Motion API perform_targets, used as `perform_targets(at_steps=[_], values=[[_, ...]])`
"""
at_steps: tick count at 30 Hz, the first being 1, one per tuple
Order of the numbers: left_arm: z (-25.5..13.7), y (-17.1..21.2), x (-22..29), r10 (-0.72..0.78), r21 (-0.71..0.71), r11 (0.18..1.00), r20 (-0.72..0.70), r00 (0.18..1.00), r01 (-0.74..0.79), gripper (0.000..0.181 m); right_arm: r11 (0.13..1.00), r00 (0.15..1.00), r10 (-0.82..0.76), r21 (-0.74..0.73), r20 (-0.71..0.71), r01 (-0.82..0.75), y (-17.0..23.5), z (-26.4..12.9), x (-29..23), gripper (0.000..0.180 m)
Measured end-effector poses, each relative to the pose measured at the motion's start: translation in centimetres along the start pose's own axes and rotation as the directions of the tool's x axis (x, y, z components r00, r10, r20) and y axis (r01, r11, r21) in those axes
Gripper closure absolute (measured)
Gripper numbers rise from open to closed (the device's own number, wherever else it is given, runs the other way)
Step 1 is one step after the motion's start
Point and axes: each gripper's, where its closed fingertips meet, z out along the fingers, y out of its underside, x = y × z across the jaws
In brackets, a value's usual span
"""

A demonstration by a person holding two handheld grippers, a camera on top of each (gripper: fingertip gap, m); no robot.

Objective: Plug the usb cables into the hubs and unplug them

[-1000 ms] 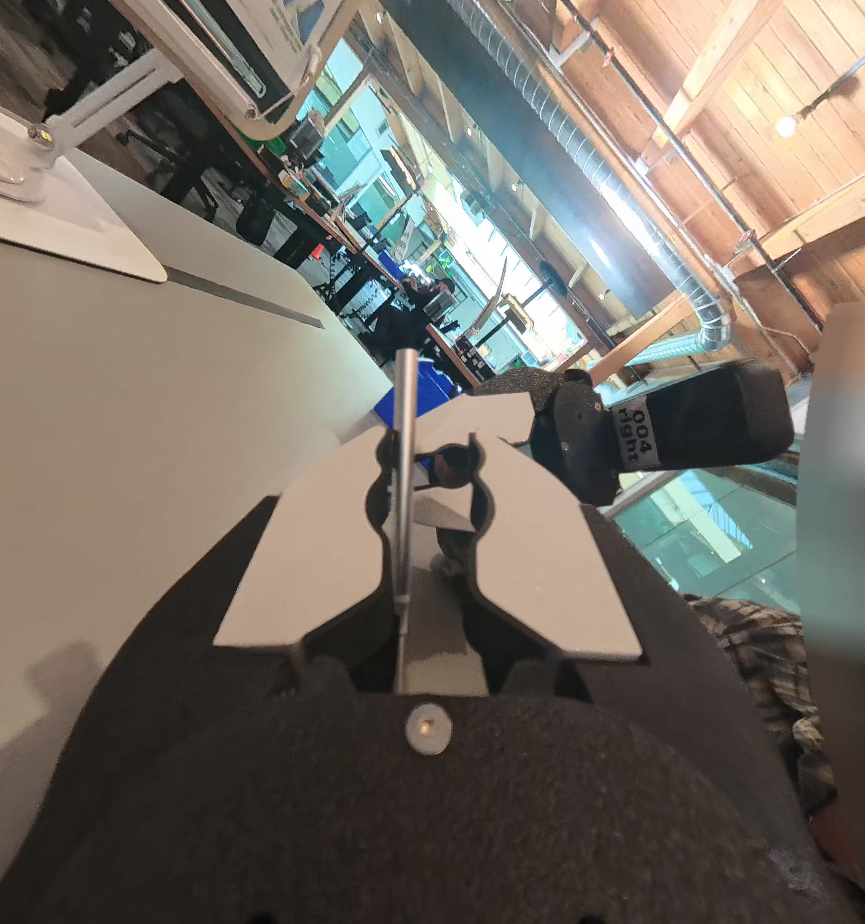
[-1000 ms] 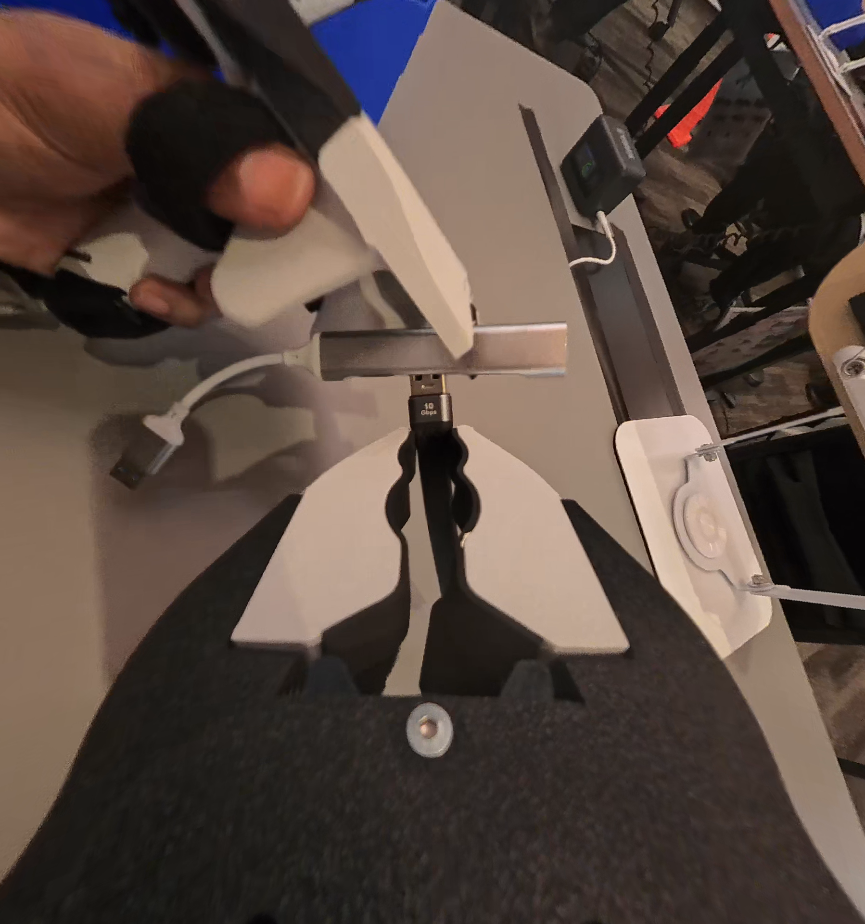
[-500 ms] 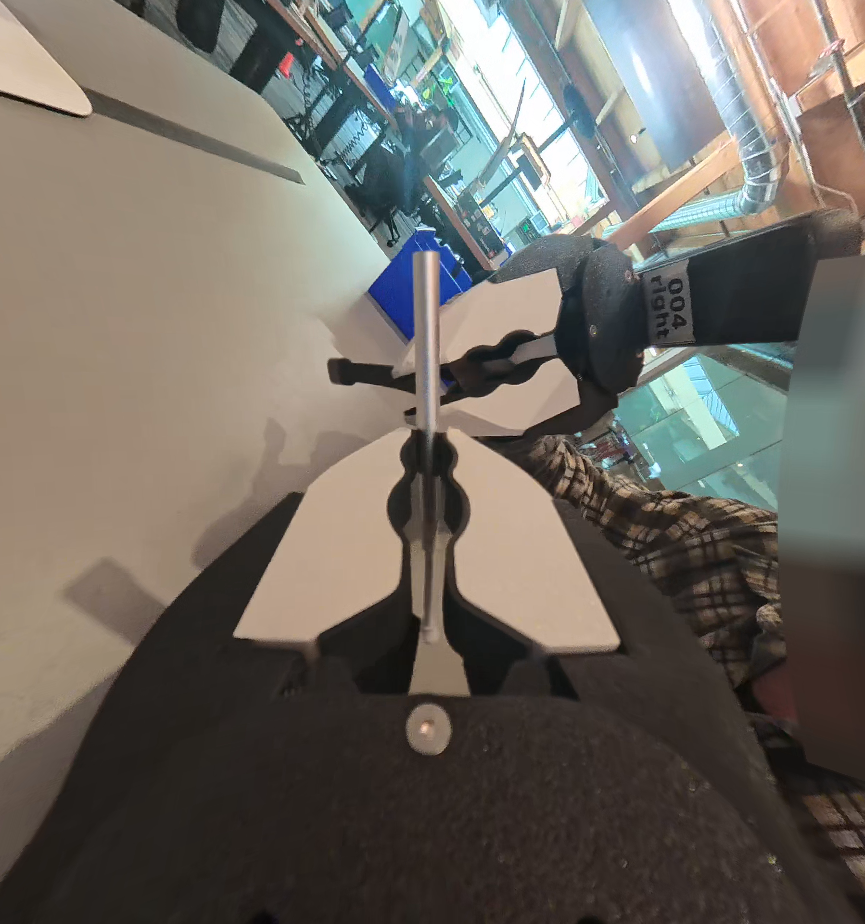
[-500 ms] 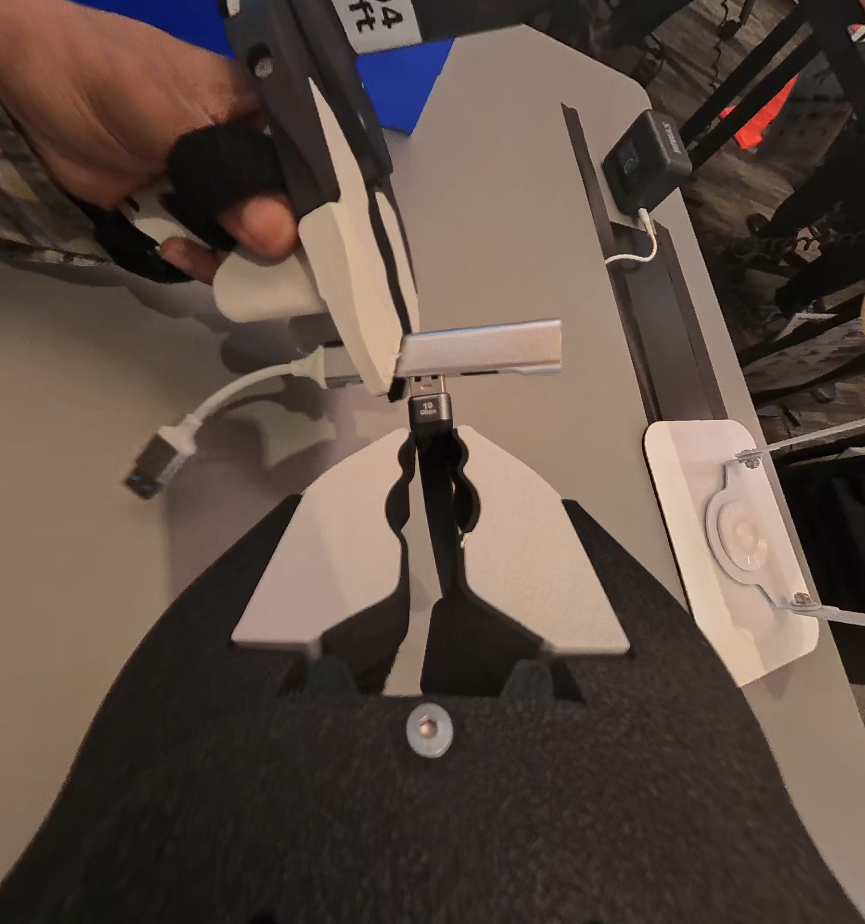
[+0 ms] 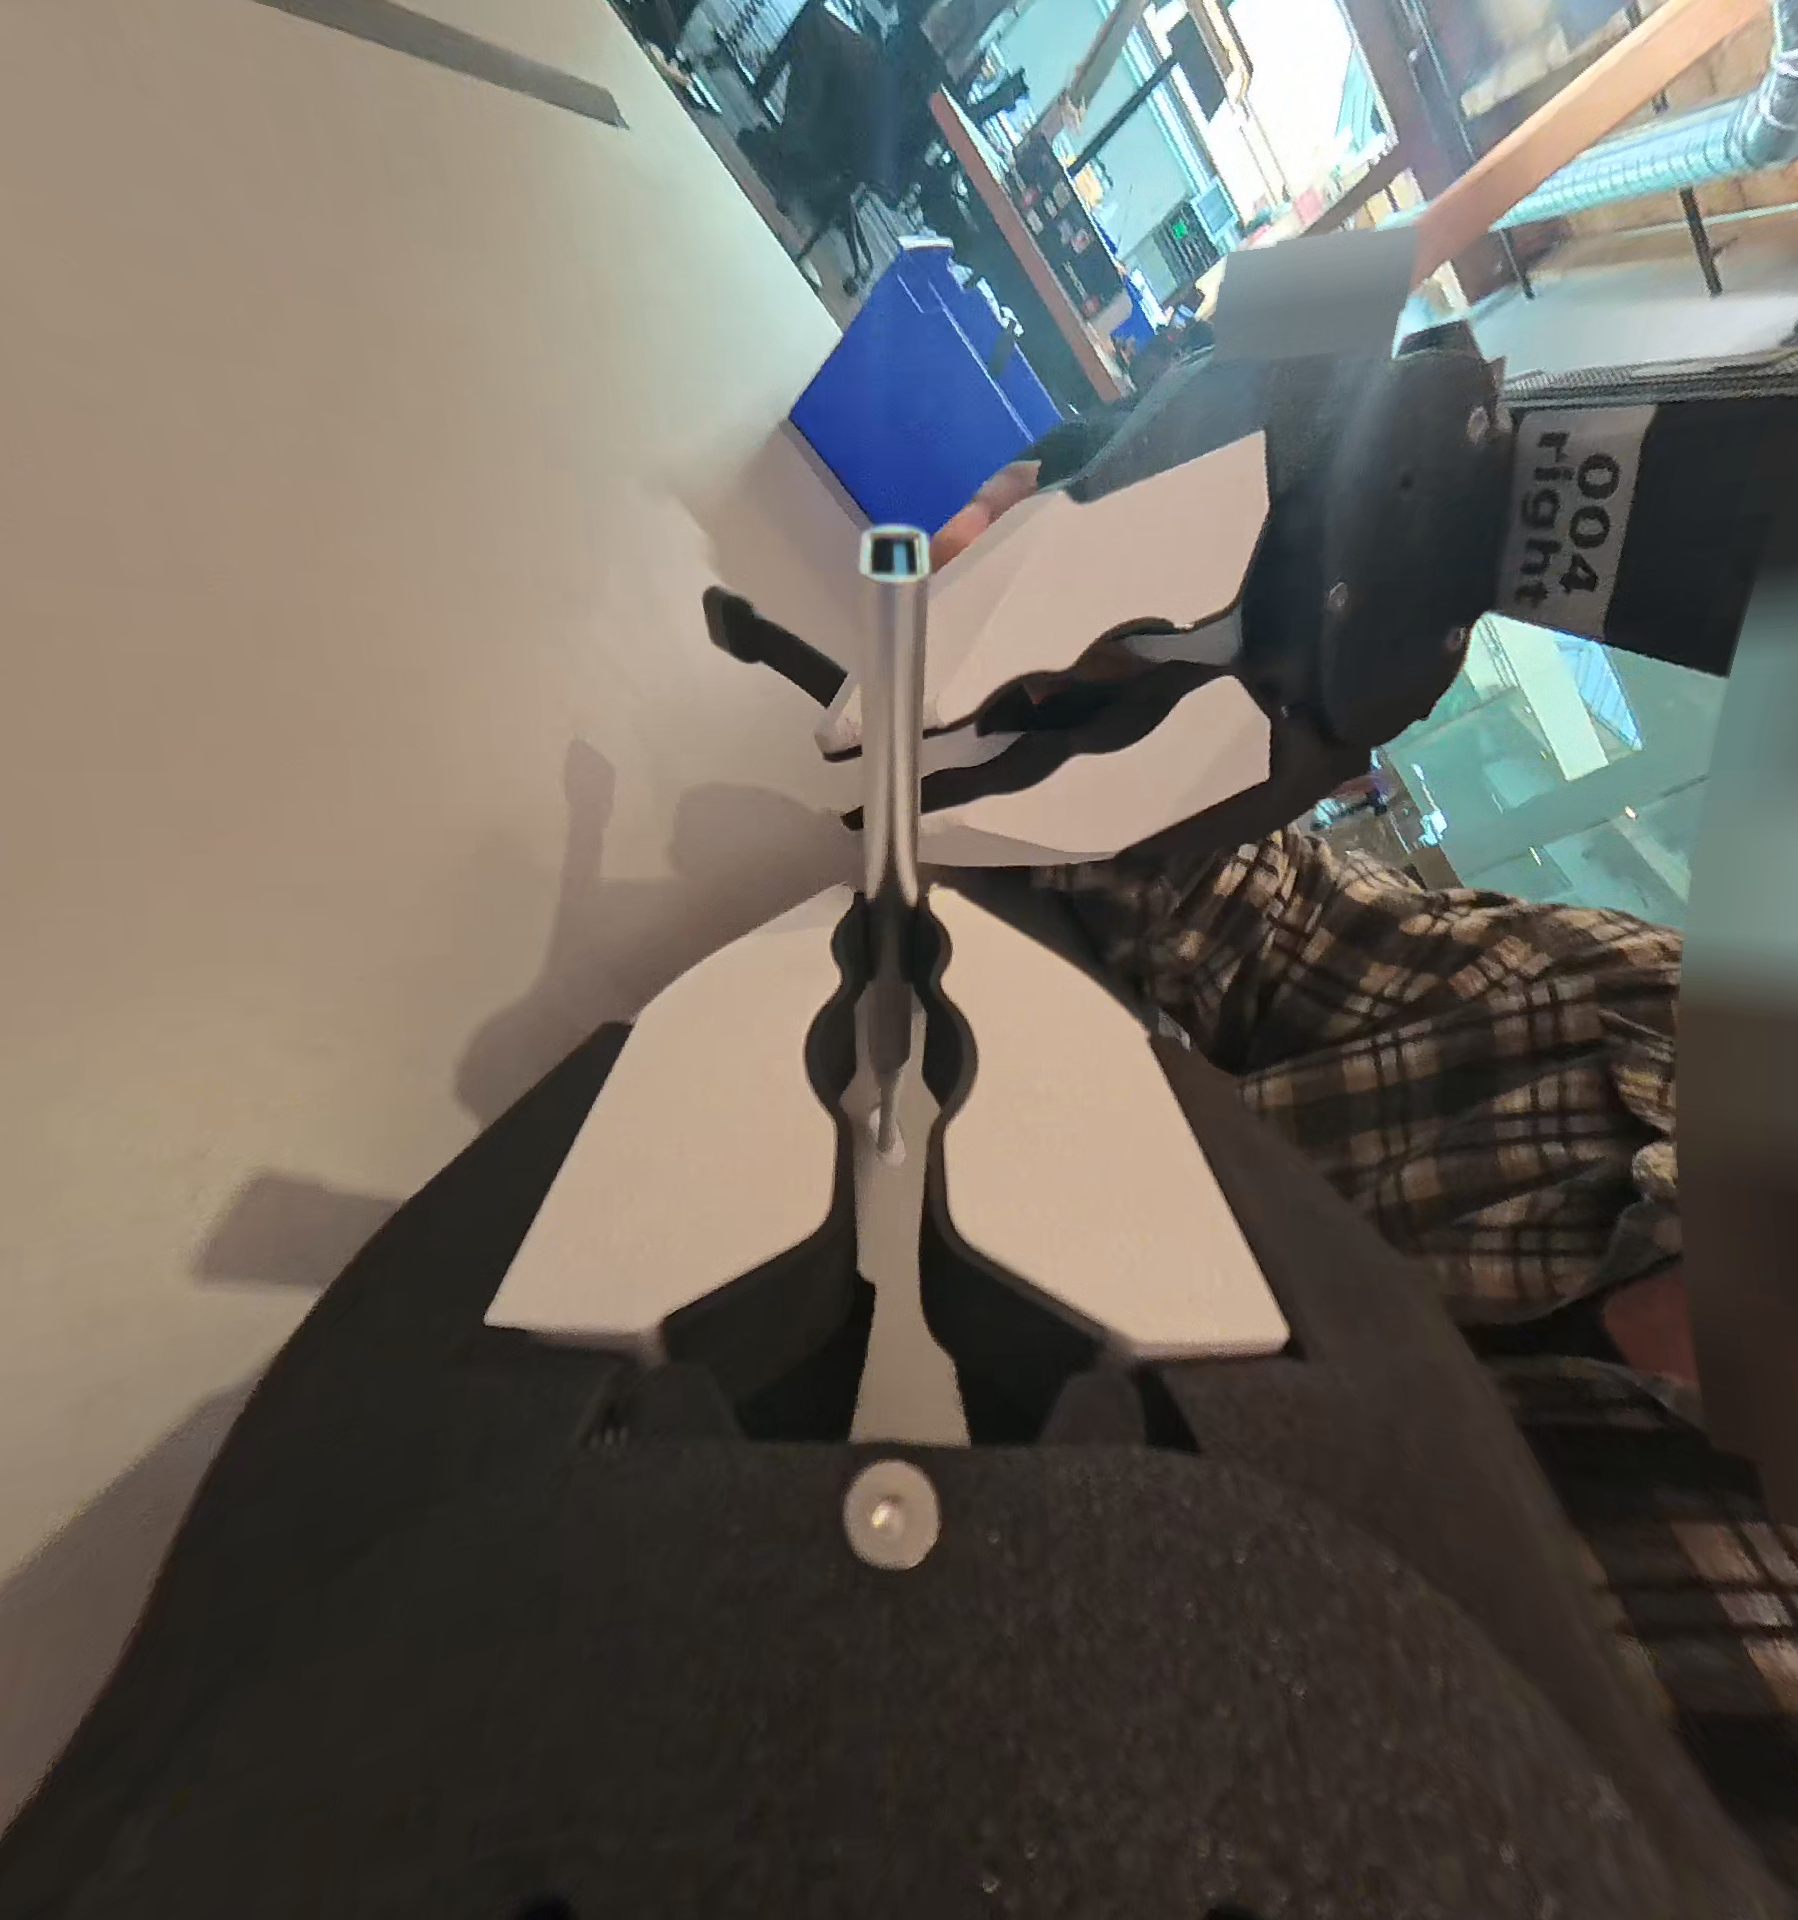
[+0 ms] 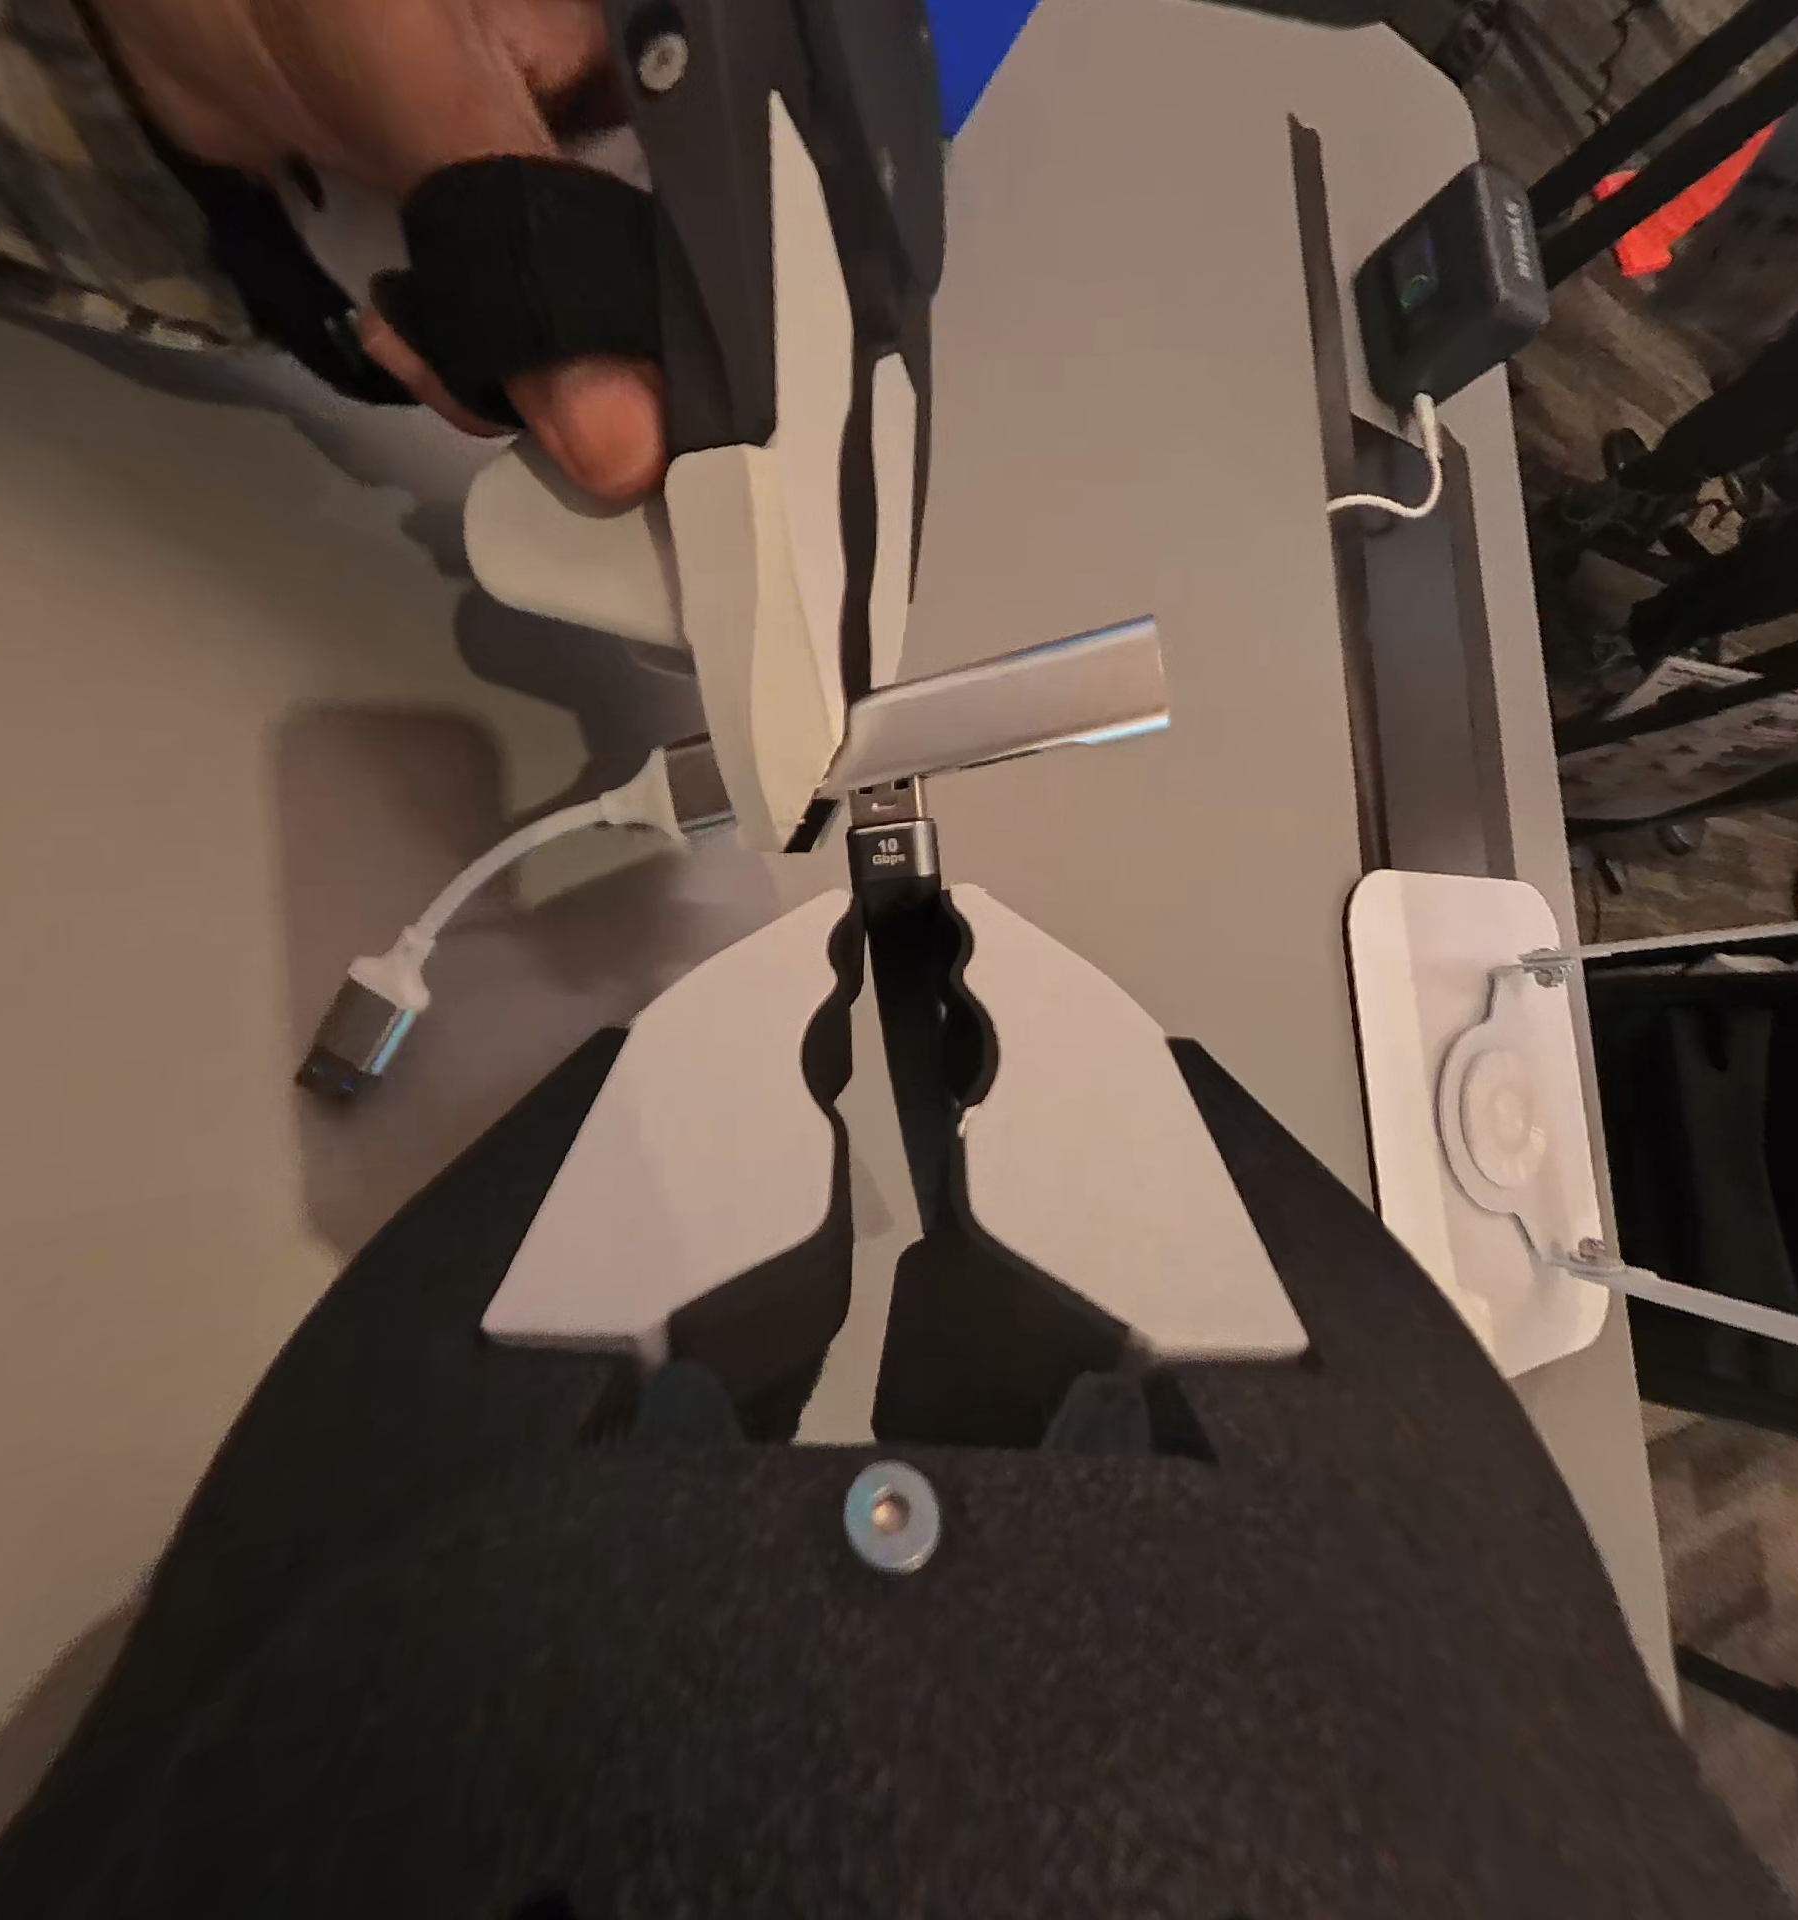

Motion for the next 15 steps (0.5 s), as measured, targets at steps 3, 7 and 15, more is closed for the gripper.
perform_targets(at_steps=[3, 7, 15], values=[[0.0, 0.1, 0.6, 0.006, -0.007, 1.0, -0.049, 0.999, -0.006, 0.173, 0.999, 0.999, -0.038, 0.01, 0.013, 0.037, -0.1, -0.3, -0.2, 0.168], [-0.5, -1.2, 1.3, 0.016, 0.075, 0.997, -0.094, 0.995, -0.009, 0.161, 0.999, 0.999, -0.041, 0.018, 0.013, 0.04, 0.0, -0.6, 0.0, 0.168], [-1.6, -3.1, 0.9, 0.01, 0.234, 0.972, -0.092, 0.996, 0.012, 0.173, 0.998, 0.998, -0.042, 0.047, 0.041, 0.04, -0.4, -0.7, -0.5, 0.168]])
